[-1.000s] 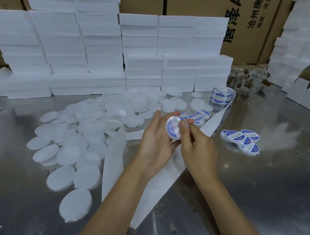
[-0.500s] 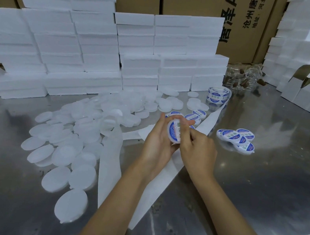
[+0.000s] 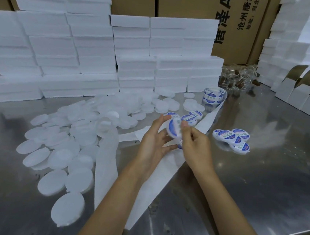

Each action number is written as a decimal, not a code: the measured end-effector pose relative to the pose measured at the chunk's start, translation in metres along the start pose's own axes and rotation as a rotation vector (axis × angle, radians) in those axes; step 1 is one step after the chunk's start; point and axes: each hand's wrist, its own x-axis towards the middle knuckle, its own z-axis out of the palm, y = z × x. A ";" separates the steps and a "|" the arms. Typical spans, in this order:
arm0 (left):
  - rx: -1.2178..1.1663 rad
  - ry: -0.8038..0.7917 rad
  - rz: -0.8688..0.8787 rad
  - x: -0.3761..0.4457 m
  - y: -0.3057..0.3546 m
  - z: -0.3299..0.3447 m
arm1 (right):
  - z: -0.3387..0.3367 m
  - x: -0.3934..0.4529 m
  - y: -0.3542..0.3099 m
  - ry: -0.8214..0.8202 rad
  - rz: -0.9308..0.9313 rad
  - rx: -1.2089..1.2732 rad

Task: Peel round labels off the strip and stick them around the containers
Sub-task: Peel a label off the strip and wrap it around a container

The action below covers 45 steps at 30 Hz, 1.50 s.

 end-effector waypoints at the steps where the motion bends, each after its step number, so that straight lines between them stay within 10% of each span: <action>1: 0.014 0.027 -0.012 0.001 0.000 -0.001 | -0.004 0.004 0.002 0.039 0.061 0.024; 7: 0.013 0.168 0.008 0.004 0.004 -0.010 | -0.040 0.033 0.018 0.285 0.609 0.561; 15: 0.059 0.306 -0.064 0.009 0.000 -0.026 | -0.053 0.038 0.025 0.273 0.682 0.764; 19: -0.015 0.363 -0.108 0.010 0.001 -0.037 | -0.045 0.030 0.016 0.237 0.596 0.505; 28: -0.257 0.463 -0.107 0.014 0.008 -0.064 | 0.040 0.025 -0.039 -0.100 -0.296 -0.206; 35: -0.350 0.481 -0.087 0.014 0.010 -0.071 | 0.133 0.069 -0.050 -0.722 -0.188 -0.741; 45: -0.329 0.529 -0.108 0.019 0.007 -0.075 | 0.125 0.074 -0.033 -0.406 -0.211 -0.446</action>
